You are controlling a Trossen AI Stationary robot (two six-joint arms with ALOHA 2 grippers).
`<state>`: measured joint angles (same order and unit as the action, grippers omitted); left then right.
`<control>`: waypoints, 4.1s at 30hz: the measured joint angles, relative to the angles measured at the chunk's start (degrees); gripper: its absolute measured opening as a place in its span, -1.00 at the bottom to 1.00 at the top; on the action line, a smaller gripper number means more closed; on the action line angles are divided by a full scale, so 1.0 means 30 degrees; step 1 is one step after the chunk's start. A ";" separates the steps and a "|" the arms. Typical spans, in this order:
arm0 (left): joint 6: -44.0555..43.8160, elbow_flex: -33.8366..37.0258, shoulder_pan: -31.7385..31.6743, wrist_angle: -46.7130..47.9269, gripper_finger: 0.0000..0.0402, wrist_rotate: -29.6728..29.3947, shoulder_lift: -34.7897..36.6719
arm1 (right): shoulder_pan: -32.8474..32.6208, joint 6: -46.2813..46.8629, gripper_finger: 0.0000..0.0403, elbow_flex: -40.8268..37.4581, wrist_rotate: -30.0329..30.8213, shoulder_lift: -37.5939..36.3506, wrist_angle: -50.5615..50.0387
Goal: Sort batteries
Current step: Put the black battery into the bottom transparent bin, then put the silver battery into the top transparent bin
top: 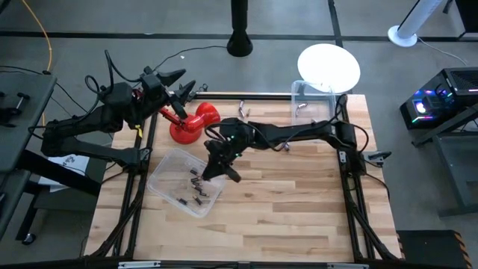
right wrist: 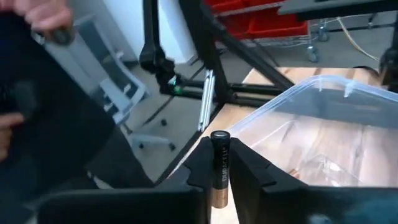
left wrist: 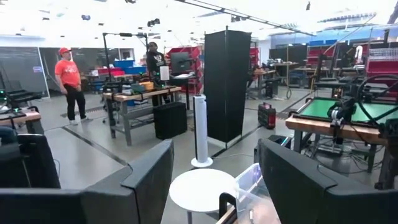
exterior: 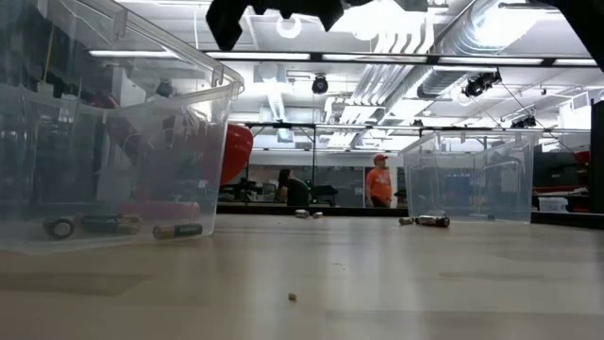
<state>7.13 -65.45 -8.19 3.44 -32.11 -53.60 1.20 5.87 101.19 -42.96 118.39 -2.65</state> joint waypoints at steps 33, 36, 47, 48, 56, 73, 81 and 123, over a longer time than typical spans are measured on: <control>-0.0451 -0.0007 0.0000 0.1063 0.13 0.0720 -0.0196 | 0.5937 -0.6819 -0.32 0.0966 0.8488 -0.3923 -2.3875; -0.0320 -0.0007 -0.0022 0.1123 0.13 0.0715 -0.0366 | 0.5214 -0.4958 -0.32 -0.2572 0.8804 -0.6337 -2.2245; 0.0319 -0.0007 -0.0058 0.1110 0.13 0.0654 -0.0838 | -0.1103 1.2224 -0.32 -1.5137 1.5412 -1.4501 -1.4728; 0.0331 -0.0007 -0.0058 0.1144 0.13 0.0654 -0.0855 | -0.1817 1.4139 -0.32 -1.5945 1.6510 -1.4618 -1.4402; 0.0259 -0.0007 -0.0536 0.1451 0.13 0.0608 -0.0987 | -0.2632 2.1086 -0.32 -1.8472 2.2541 -1.2583 -1.3831; 0.0183 -0.0007 -0.0678 0.1486 0.13 0.0639 -0.0998 | 0.1095 1.8054 -0.32 -1.8521 2.0935 -0.8582 -0.9333; -0.0033 -0.0007 -0.0678 0.1486 0.13 0.0651 -0.0998 | 0.1883 1.6458 -0.32 -1.8521 2.0332 -0.8653 -0.9005; -0.0823 -0.0007 -0.0678 0.1743 0.13 0.0639 -0.1144 | 0.2201 1.2883 -0.51 -2.0059 1.8478 -0.9602 -0.7309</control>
<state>4.67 -65.47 -10.22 8.67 -30.20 -57.04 7.80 44.52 41.01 12.47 89.58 -24.57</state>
